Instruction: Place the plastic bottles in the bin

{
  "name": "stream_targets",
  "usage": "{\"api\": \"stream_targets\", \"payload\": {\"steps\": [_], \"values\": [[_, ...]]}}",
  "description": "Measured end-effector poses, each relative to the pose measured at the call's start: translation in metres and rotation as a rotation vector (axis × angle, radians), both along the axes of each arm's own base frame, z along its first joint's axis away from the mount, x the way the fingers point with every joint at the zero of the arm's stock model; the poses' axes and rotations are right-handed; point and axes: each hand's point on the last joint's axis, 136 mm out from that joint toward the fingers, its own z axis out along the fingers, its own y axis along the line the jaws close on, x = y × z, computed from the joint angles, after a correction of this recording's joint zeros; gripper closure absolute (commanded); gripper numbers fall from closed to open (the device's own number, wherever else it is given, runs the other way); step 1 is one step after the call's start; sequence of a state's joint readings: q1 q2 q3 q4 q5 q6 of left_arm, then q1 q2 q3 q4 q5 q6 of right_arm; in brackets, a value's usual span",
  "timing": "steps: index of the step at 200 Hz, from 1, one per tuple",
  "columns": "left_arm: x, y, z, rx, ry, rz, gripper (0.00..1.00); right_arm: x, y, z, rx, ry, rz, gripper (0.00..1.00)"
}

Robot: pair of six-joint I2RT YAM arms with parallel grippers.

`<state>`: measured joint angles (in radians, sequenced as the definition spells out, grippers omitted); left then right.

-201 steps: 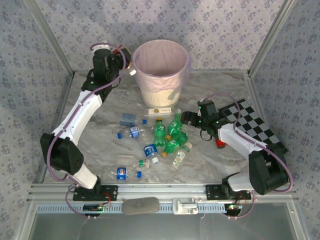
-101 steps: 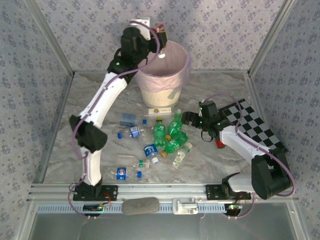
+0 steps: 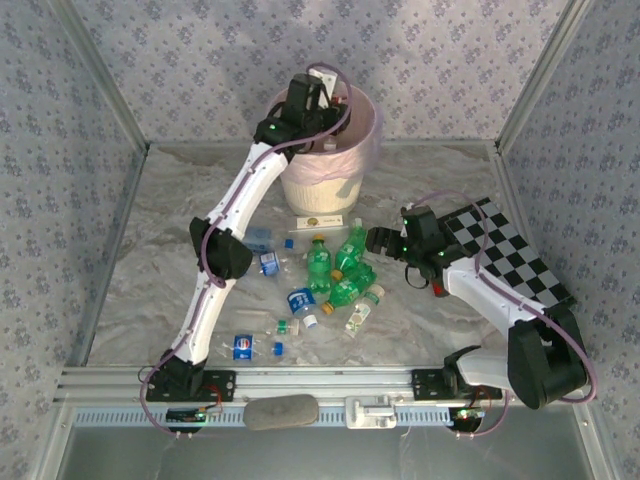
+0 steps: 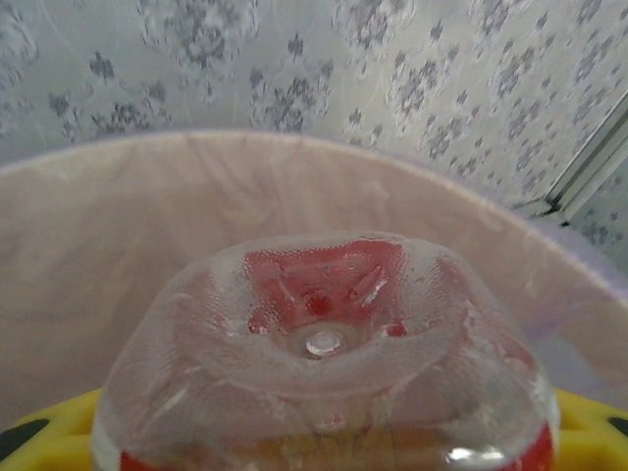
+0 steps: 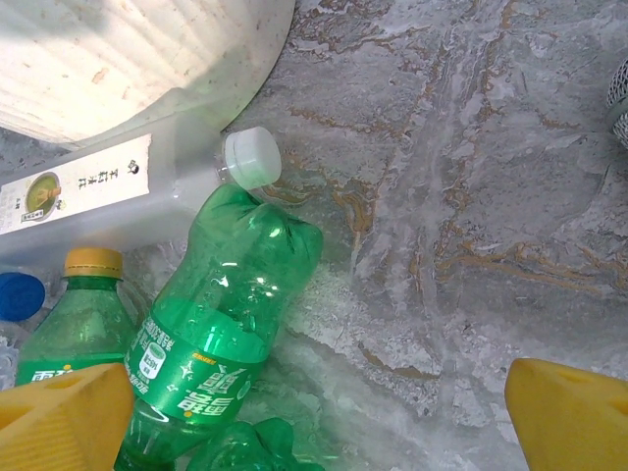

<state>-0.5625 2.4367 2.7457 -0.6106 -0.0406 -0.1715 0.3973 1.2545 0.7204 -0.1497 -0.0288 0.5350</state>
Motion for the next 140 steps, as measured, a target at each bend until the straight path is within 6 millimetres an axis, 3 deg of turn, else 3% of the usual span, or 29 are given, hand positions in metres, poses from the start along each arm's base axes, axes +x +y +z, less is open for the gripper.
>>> {"api": "stream_targets", "payload": {"steps": [24,46,73,111,140], "values": [[0.000,0.000,-0.008,0.018,0.017,-0.002,0.19,0.000,0.000,0.000,0.000,0.000,0.000,0.01],[0.000,0.001,-0.008,0.024,0.014,0.000,0.07,0.000,0.000,0.000,0.000,0.001,0.000,0.01],[0.000,0.001,-0.008,0.021,0.016,0.000,0.00,0.000,0.000,0.000,0.000,0.001,0.000,0.01],[-0.002,0.001,-0.005,0.024,0.009,-0.003,0.00,0.000,0.000,0.000,0.003,0.002,-0.003,0.01],[-0.017,-0.002,0.019,0.032,-0.028,-0.030,0.00,0.000,0.000,-0.001,0.013,0.009,-0.012,0.01]]}}
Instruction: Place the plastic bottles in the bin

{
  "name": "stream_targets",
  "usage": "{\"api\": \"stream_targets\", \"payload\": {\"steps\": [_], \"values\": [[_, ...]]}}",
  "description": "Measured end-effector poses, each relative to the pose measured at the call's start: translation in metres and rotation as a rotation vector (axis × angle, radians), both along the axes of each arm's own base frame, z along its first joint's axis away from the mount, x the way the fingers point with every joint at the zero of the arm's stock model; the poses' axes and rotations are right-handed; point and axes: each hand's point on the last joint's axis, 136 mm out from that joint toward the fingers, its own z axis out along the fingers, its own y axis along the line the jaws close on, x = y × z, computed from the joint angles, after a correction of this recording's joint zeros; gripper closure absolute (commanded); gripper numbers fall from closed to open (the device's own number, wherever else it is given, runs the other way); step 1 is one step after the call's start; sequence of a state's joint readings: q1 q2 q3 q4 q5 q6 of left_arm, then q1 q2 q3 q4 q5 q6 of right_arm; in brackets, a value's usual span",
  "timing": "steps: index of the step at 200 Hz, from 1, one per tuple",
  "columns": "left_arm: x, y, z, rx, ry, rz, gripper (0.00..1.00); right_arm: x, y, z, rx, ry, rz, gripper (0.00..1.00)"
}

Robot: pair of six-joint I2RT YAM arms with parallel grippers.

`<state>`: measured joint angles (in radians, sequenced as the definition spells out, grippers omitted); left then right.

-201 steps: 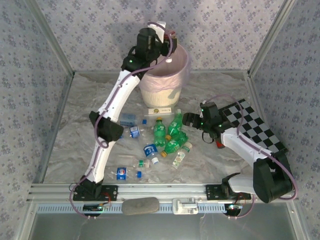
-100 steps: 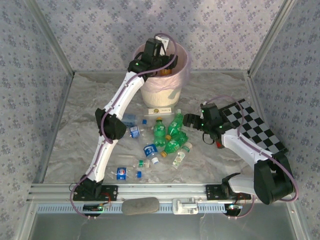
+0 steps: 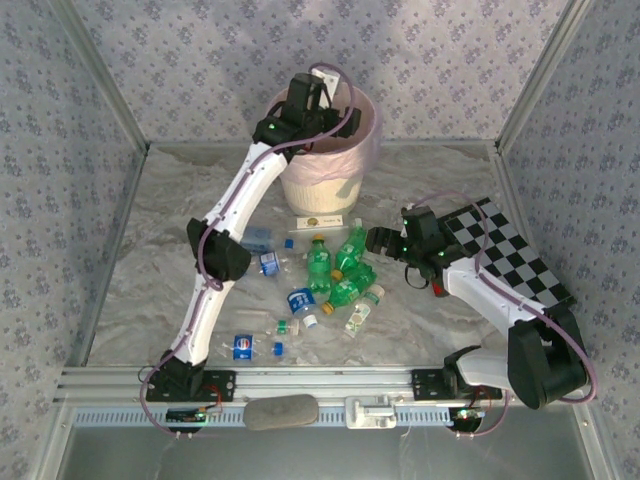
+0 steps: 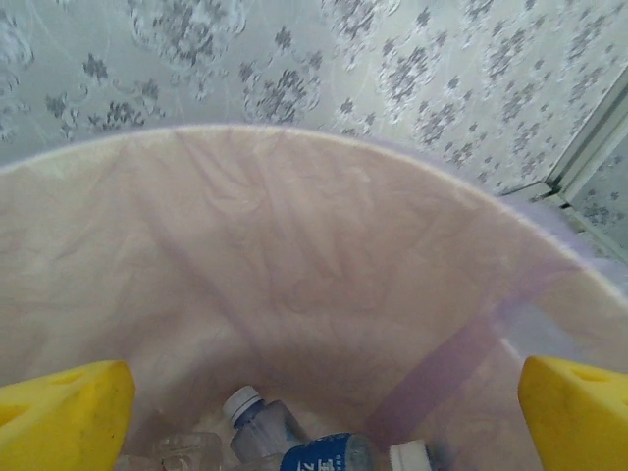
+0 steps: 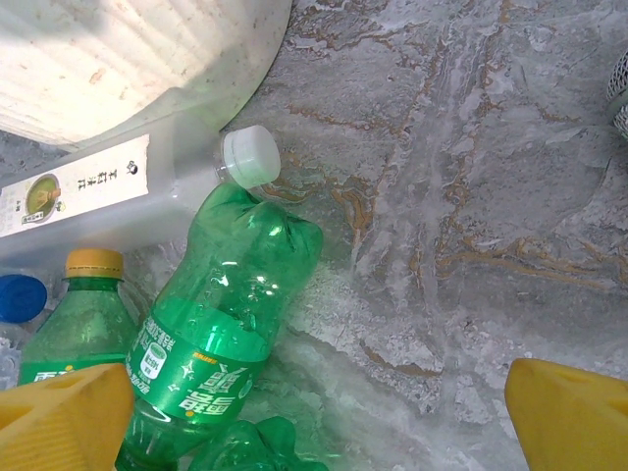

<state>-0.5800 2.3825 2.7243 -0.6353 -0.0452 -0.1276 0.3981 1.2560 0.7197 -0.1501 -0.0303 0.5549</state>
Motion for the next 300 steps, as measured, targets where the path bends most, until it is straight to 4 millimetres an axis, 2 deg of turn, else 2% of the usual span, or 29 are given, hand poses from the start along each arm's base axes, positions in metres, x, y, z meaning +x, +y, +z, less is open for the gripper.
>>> {"api": "stream_targets", "payload": {"steps": [30,54,68,87,123,145,180,201,229,250,300], "values": [[-0.035,-0.003,0.045,0.002,-0.062,-0.041,0.00,-0.001,0.000,-0.007,0.009,0.029,-0.015,0.01],[-0.071,0.005,0.075,-0.002,-0.102,-0.073,0.00,-0.003,0.002,-0.012,0.022,0.056,-0.029,0.01],[-0.090,0.018,0.083,-0.006,-0.126,-0.075,0.00,-0.004,0.004,-0.013,0.035,0.069,-0.035,0.01],[-0.109,0.039,0.079,-0.007,-0.156,-0.051,0.00,-0.009,0.009,-0.017,0.042,0.092,-0.035,0.01],[-0.136,0.080,0.038,0.016,-0.165,0.031,0.00,-0.027,0.022,-0.025,0.043,0.155,-0.016,0.01],[-0.151,0.105,0.001,0.034,-0.137,0.095,0.00,-0.044,0.029,-0.027,0.041,0.198,-0.009,0.01],[-0.177,0.154,-0.064,0.037,-0.065,0.228,0.00,-0.075,0.032,-0.016,0.088,0.215,-0.018,0.01],[-0.185,0.179,-0.100,-0.005,0.000,0.316,0.00,-0.095,0.032,-0.017,0.110,0.240,-0.025,0.01],[-0.190,0.199,-0.141,-0.065,0.092,0.416,0.00,-0.118,0.036,-0.030,0.122,0.294,-0.017,0.01],[-0.191,0.202,-0.156,-0.111,0.136,0.461,0.00,-0.132,0.046,-0.039,0.117,0.342,0.017,0.01],[-0.185,0.200,-0.168,-0.165,0.172,0.502,0.00,-0.146,0.065,-0.066,0.071,0.433,0.068,0.01]]}}
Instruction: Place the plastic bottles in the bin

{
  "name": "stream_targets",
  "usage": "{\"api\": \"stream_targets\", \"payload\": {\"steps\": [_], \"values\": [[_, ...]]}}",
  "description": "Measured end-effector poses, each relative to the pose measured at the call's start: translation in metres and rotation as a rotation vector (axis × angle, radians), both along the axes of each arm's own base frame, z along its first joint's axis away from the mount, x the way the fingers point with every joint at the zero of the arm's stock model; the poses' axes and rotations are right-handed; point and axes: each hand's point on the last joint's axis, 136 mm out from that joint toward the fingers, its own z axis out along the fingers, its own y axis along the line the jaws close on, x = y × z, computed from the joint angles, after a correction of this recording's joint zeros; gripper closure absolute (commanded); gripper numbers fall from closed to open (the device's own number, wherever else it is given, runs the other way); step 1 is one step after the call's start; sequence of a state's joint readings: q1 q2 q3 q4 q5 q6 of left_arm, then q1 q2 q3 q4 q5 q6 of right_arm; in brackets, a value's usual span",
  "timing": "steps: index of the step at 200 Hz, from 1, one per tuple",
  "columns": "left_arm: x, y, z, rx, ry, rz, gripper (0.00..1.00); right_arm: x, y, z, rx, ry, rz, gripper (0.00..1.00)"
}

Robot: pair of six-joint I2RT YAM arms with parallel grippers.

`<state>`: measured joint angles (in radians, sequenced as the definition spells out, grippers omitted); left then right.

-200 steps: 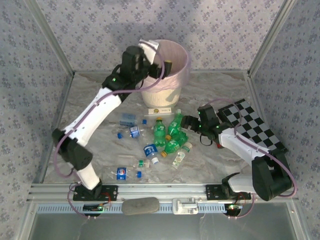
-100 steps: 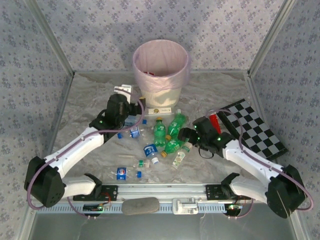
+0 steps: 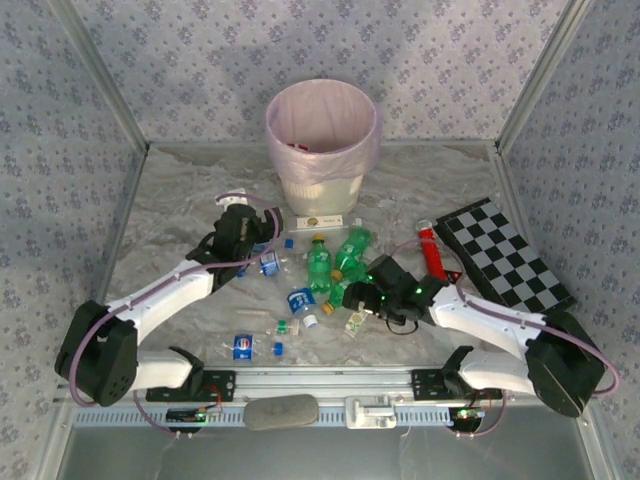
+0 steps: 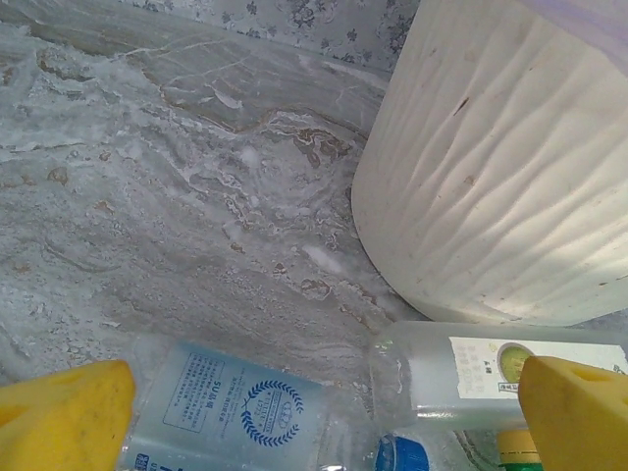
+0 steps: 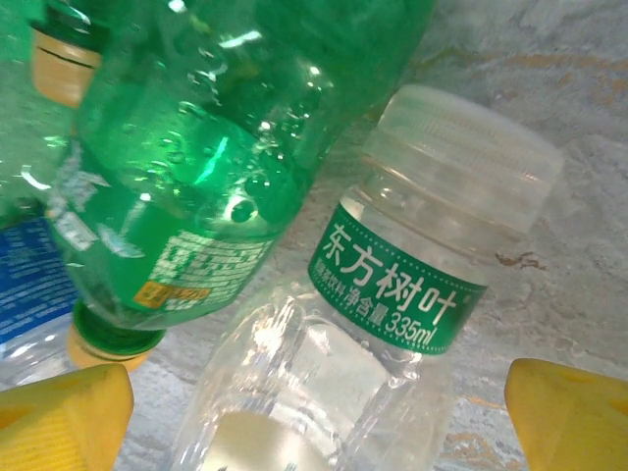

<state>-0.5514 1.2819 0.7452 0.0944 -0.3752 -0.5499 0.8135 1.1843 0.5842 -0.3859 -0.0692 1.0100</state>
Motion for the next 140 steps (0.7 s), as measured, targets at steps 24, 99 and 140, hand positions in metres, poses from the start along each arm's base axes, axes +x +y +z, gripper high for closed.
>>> {"api": "stream_targets", "payload": {"steps": [24,99,140], "values": [[0.000,0.000,-0.001,0.000,0.003,0.002,0.00,-0.004,0.002,-0.014,-0.031,0.037,0.013,0.01],[0.001,0.001,-0.003,-0.013,0.009,0.018,0.00,-0.006,-0.002,-0.024,-0.095,0.069,0.021,0.22],[0.001,0.001,-0.015,0.003,0.039,0.020,0.00,-0.006,-0.007,-0.027,-0.120,0.073,0.011,0.32]]}}
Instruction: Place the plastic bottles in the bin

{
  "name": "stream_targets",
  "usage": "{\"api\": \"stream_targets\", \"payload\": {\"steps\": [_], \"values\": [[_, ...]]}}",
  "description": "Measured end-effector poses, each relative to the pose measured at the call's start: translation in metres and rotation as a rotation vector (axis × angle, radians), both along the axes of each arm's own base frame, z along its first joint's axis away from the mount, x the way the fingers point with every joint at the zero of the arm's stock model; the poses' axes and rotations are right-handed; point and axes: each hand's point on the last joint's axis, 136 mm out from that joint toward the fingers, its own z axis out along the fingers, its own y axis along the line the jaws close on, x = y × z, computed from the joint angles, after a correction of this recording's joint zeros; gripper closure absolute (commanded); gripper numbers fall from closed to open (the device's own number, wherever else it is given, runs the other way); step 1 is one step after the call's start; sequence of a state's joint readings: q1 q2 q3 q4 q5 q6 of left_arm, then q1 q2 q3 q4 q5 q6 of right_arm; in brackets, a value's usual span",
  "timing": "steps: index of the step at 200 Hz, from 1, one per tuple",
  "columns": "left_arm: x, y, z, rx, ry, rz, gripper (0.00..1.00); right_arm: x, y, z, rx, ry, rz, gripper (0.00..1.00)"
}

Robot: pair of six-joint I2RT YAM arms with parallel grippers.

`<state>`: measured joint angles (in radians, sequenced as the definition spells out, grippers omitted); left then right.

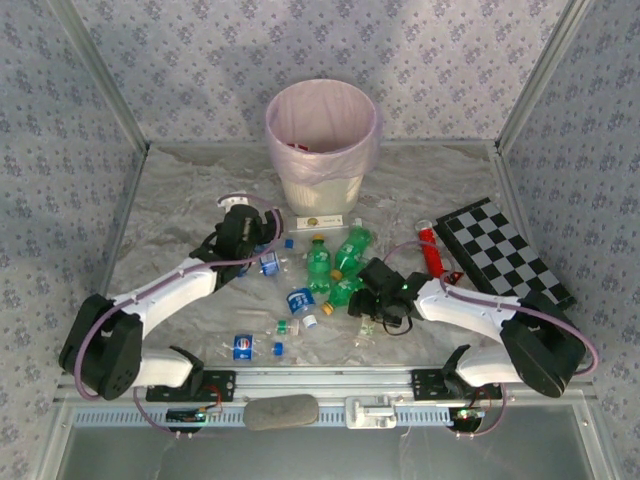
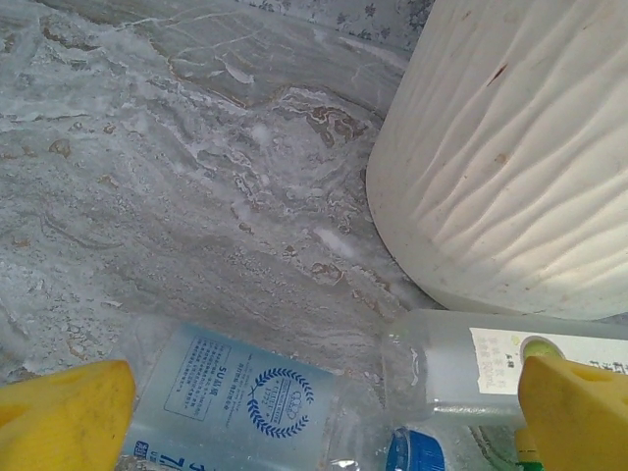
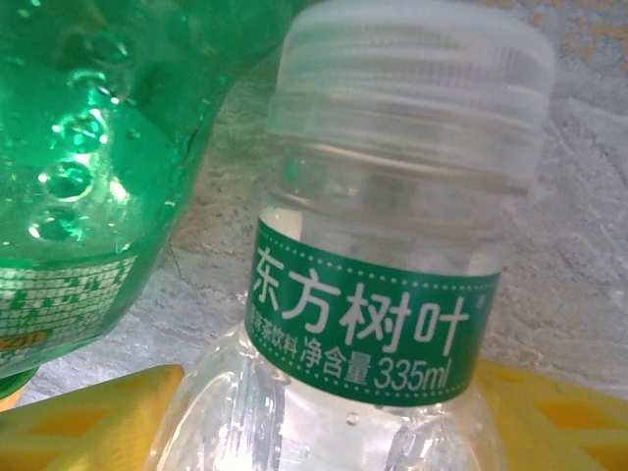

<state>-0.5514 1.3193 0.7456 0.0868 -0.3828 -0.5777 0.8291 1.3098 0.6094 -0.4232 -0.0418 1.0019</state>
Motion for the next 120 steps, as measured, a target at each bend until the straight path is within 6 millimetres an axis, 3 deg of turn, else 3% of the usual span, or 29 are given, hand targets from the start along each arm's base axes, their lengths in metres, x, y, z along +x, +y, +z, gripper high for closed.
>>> {"api": "stream_targets", "payload": {"steps": [49,76,97,120], "values": [[0.002,0.001,0.001,-0.006,0.002,0.013,0.00,0.001,-0.003,0.001,-0.004,0.006,-0.011,0.48],[0.004,0.007,0.000,-0.019,0.007,0.044,0.00,0.009,-0.007,0.005,-0.005,-0.011,-0.022,0.50],[0.007,0.019,-0.001,-0.037,0.011,0.092,0.00,0.025,-0.014,0.023,0.002,-0.076,-0.045,0.51],[0.009,0.033,-0.001,-0.067,0.012,0.150,0.00,0.050,-0.023,0.057,0.023,-0.187,-0.069,0.51]]}}
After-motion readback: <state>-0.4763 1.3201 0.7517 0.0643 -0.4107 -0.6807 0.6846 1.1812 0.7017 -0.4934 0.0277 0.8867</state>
